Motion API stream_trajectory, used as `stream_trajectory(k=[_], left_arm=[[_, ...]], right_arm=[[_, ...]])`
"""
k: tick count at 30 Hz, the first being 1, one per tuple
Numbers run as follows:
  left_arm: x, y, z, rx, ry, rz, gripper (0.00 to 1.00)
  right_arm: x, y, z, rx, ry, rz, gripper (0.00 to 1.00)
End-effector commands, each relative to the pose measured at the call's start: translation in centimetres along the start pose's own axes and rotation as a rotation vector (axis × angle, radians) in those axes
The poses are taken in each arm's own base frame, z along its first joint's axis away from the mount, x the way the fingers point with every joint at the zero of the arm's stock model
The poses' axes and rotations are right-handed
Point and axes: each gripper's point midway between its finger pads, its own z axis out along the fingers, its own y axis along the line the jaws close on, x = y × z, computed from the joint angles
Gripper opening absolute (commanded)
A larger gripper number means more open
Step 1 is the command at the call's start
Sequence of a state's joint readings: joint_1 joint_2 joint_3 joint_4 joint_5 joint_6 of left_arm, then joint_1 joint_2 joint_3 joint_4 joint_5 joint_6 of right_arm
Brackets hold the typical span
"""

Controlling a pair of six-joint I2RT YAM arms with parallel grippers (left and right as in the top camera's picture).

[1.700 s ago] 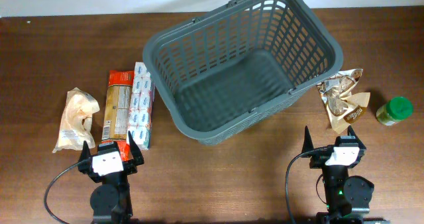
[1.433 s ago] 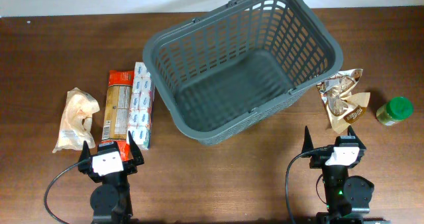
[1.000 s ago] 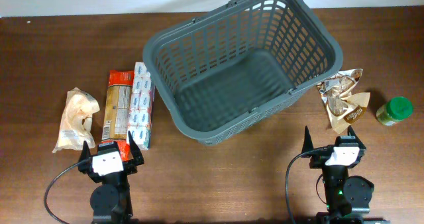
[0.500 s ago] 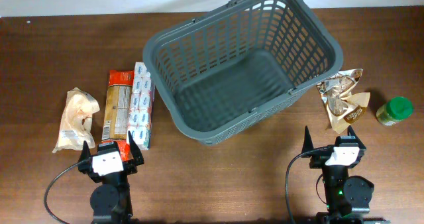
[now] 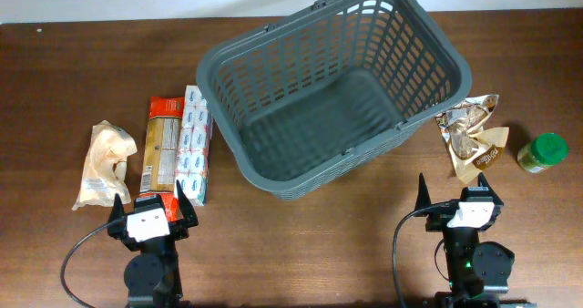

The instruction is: Pack container

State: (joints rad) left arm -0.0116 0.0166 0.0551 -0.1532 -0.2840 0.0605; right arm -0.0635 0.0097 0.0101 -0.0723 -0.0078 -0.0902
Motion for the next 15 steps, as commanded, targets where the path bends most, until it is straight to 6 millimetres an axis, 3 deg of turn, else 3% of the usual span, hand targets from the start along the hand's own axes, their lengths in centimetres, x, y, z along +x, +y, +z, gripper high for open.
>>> stream_trajectory(k=[1,12,15], left_arm=[[-0.1,-0.1,0.0,0.006,-0.014,0.009,0.99],[-0.3,0.0,0.0,0.001,-0.023,0.006,0.99],[-0.6,-1.2,-0.1,0.069,-0.035,0.004,0.99]], right_arm=[[0.2,0.3,0.0,-0.013,0.004,-0.007,0.99],[0.2,0.3,0.0,-0.013,0.004,-0.007,0.99],[0.0,0.9,0.0,-0.049,-0.006,-0.007,0.99]])
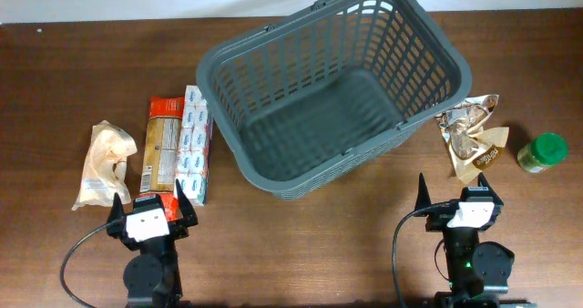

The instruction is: Pack container

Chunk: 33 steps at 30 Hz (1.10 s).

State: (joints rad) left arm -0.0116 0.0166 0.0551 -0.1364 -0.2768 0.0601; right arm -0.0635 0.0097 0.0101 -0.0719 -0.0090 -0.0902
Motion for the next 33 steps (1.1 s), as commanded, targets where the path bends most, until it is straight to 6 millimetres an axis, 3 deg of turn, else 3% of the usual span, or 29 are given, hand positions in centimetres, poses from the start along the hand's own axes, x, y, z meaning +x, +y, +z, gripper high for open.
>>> stream_trajectory(k=[1,4,7,10,16,23,29,33], left_arm=[[-0.6,-1.8,-0.2,0.102,-0.031,0.007,0.99],[-2.6,-2.4,-0.7,0.151,-0.079,-0.002,0.99],[-5.8,-1.5,-1.6,0.125,-0.119,-0.011,0.99],[-8.2,-0.2,-2.4,0.076,-0.074,-0.003,0.99],[-13.4,0.0,-2.4,0.093,0.089,0.035,0.99],[-18.4,-2.9,0.7,0.230,0.287,0.065,0.99],[-22.2,-5.3,2.9,0.347,0.448,0.068,0.99],[-23.3,-5.5,4.0,0.353,0.553,0.081,0.99]], right_arm=[[-0.3,1.5,-0.1,-0.083,-0.012,-0.007,0.99],[-1.5,2.9,-0.6,-0.170,-0.033,-0.009,0.99],[-2.9,3.5,-1.5,-0.215,-0.003,-0.005,0.99],[-4.3,2.7,-2.8,-0.182,0.077,0.000,0.99],[-10.8,0.4,-4.8,-0.096,0.171,-0.038,0.99],[-16.2,-0.2,-3.4,-0.138,0.380,-0.169,0.99],[-21.9,-0.5,-1.1,-0.169,0.478,-0.164,0.99],[-25.3,1.2,-0.7,-0.297,0.536,-0.117,0.99]])
